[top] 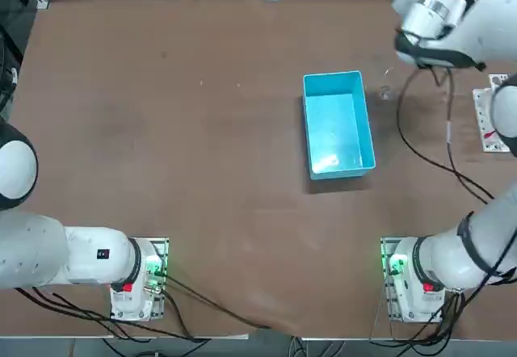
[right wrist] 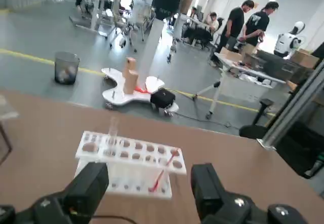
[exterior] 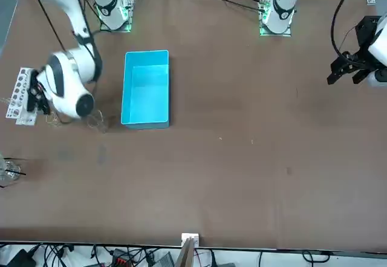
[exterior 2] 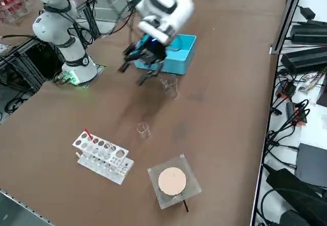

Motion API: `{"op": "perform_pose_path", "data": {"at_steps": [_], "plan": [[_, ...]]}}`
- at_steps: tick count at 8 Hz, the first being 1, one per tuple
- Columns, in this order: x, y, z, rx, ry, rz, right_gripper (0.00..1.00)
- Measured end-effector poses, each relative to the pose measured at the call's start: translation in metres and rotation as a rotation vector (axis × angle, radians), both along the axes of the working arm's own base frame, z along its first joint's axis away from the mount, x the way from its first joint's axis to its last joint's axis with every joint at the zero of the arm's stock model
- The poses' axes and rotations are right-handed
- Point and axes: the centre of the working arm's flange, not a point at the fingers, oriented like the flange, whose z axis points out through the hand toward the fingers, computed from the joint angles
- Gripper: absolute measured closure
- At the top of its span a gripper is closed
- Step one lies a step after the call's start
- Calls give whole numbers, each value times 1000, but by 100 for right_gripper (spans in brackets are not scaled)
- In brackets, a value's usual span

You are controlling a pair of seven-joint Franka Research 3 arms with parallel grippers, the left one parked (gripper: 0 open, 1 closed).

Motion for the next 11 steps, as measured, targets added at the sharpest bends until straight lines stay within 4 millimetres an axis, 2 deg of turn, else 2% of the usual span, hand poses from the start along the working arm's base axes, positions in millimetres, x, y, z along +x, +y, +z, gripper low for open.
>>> {"op": "perform_pose_path", "data": {"at_steps": [2, 5, 6, 8, 11], "plan": [[-47, -46, -38, -77, -45, 44, 0], [-90, -80, -80, -179, -104, 113, 0], [-99, -90, -94, -206, -134, 133, 0], [-108, -95, -124, -224, -158, 152, 0], [-114, -102, -150, -241, -168, 195, 0]]}}
